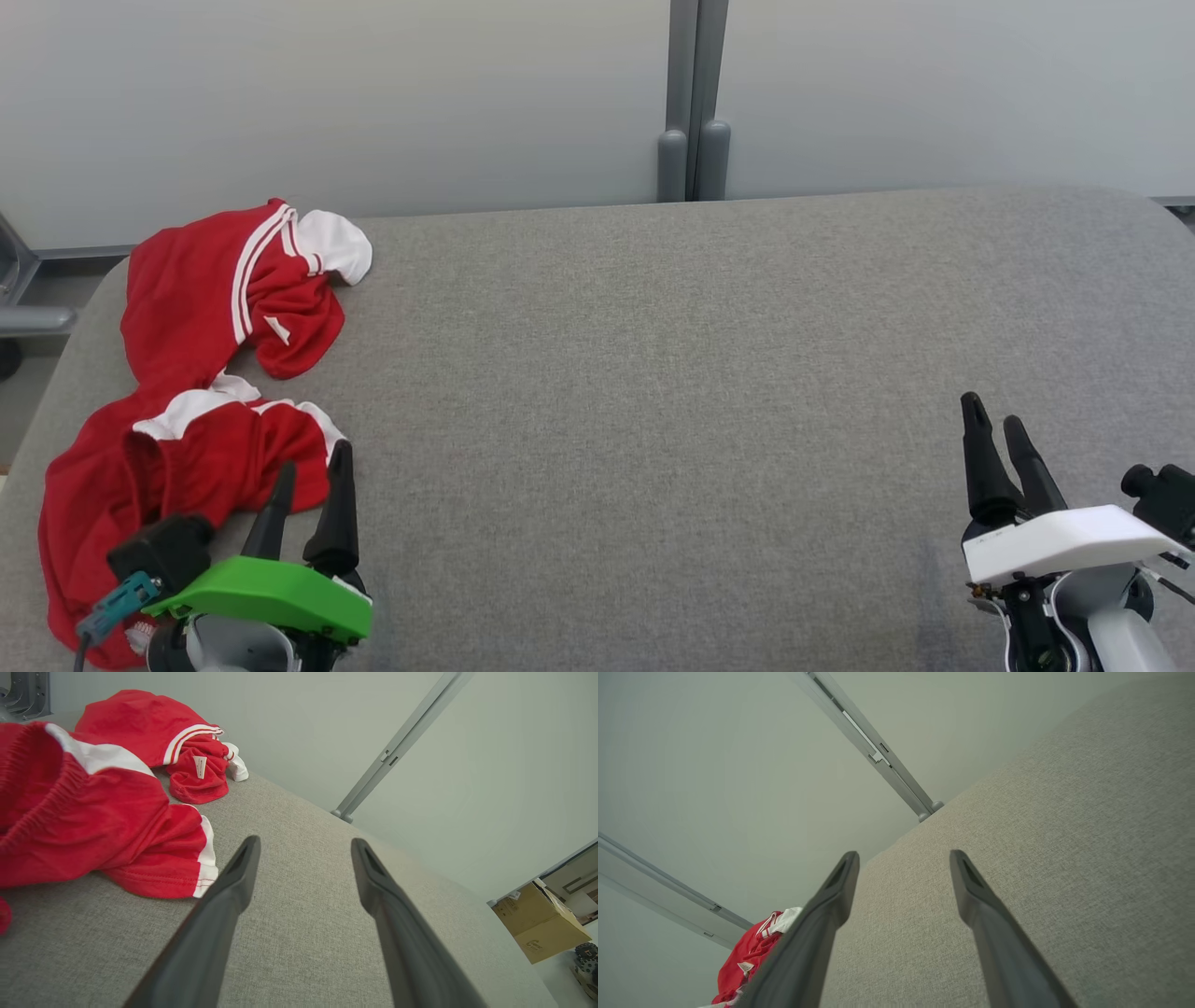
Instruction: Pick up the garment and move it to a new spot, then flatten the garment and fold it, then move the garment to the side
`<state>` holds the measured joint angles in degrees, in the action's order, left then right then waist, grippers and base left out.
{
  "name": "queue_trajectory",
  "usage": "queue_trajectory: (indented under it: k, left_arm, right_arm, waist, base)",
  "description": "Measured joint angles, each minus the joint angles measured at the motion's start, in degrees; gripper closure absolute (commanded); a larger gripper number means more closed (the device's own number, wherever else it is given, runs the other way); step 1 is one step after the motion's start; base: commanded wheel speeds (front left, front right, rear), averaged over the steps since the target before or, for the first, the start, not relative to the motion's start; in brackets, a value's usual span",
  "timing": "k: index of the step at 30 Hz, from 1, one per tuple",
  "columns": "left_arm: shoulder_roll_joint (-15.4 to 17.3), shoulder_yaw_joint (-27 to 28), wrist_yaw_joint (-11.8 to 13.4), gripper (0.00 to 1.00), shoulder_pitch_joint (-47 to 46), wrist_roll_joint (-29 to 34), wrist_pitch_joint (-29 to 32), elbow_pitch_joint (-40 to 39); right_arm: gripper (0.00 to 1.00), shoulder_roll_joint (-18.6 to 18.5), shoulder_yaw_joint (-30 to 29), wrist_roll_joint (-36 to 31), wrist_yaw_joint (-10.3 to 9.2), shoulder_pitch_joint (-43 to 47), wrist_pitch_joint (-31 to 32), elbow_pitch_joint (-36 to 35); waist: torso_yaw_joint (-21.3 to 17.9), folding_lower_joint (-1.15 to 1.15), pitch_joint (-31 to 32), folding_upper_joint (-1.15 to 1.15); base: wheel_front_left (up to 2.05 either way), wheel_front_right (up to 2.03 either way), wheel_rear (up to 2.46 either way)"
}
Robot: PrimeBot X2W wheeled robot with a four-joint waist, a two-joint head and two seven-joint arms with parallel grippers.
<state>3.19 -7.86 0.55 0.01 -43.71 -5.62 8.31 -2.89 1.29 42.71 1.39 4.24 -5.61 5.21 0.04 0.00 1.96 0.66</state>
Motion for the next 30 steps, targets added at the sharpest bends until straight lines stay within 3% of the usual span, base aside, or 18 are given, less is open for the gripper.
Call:
queue_trajectory:
  k: [30]
  left_arm:
    - [0.1,-3.3,4.1,0.0,3.7,24.5,-6.1,-2.9]
  right_arm:
    - [0.0,-0.6,4.5,-25.5,-2.56,3.6,-6.0,-4.5]
  waist:
    - [-0.2,0.0,1.7,0.0]
  base:
    - [0.0,0.0,0.0]
